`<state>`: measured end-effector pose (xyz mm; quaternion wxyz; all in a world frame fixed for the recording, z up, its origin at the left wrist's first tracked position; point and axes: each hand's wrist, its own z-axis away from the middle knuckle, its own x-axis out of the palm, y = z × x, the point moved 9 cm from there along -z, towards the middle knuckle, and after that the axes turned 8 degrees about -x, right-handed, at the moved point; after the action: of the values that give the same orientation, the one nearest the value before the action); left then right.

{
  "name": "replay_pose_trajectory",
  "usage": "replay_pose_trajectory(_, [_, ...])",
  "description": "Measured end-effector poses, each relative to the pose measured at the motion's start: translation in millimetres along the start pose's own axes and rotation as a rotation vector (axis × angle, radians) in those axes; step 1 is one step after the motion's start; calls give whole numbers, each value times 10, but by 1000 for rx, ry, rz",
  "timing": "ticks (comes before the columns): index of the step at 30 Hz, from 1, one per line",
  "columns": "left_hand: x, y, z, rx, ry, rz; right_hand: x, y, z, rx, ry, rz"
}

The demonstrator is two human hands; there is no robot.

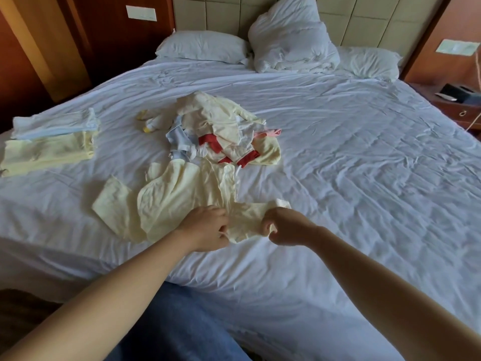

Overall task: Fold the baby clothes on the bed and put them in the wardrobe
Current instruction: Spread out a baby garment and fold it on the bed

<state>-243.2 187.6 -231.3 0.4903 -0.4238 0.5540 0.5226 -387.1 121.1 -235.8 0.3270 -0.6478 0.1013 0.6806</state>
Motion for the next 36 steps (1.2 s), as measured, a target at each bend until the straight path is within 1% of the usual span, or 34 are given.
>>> replay_pose_trajectory(1, [-11, 4, -16, -10, 1, 2, -2, 24, 47, 28, 36, -108])
replay_pose_trajectory(3, [-56, 22, -54, -29, 25, 21, -156, 121, 111, 110, 202, -284])
replay_pose_trajectory(4, [-92, 45, -74, -29, 57, 25, -247, 190, 129, 154, 285, -302])
replay_pose_trajectory(5, [-124, 75, -93, -22, 97, 21, -318, 268, 137, 201, 351, -272])
replay_pose_trajectory(7, [-160, 149, -134, -11, 158, 8, -400, 400, 118, 275, 417, -163])
replay_pose_trajectory(8, [-155, 181, -160, -9, 165, 12, -384, 459, 87, 302, 406, -132])
replay_pose_trajectory(11, [-77, 259, -238, -5, 119, 52, -177, 607, -22, 368, 246, -139])
replay_pose_trajectory(13, [-20, 274, -262, -13, 103, 74, -70, 630, -52, 380, 175, -131])
replay_pose_trajectory(15, [22, 264, -281, -32, 84, 94, -46, 643, -57, 393, 169, -94])
replay_pose_trajectory(17, [30, 261, -300, -41, 88, 109, -108, 661, -45, 419, 217, -81])
replay_pose_trajectory(19, [17, 241, -329, -52, 110, 115, -198, 700, -10, 467, 292, -212])
replay_pose_trajectory(20, [20, 228, -347, -61, 118, 127, -233, 734, 21, 491, 335, -332])
replay_pose_trajectory(23, [52, 232, -397, -72, 137, 116, -285, 855, 131, 540, 525, -805])
replay_pose_trajectory(24, [64, 252, -413, -62, 150, 81, -282, 903, 175, 573, 587, -904])
replay_pose_trajectory(25, [86, 270, -429, -54, 160, 39, -277, 952, 218, 615, 639, -946])
replay_pose_trajectory(26, [101, 289, -436, -52, 175, 5, -275, 991, 257, 657, 671, -929])
replay_pose_trajectory(27, [103, 314, -437, -53, 198, -26, -277, 1030, 281, 681, 685, -857])
replay_pose_trajectory(29, [109, 345, -443, -44, 268, -110, -309, 1054, 297, 662, 656, -600])
replay_pose_trajectory(31, [187, 341, -438, -43, 278, -201, -299, 1013, 280, 597, 573, -306])
replay_pose_trajectory(32, [246, 326, -434, -52, 262, -220, -251, 1000, 255, 569, 515, -188])
replay_pose_trajectory(33, [320, 316, -426, -66, 212, -217, -194, 990, 242, 554, 449, -93])
replay_pose_trajectory(35, [392, 318, -395, -95, 116, -128, -105, 961, 201, 526, 325, 90])
replay_pose_trajectory(36, [401, 307, -384, -115, 78, -57, -97, 930, 172, 495, 296, 181])
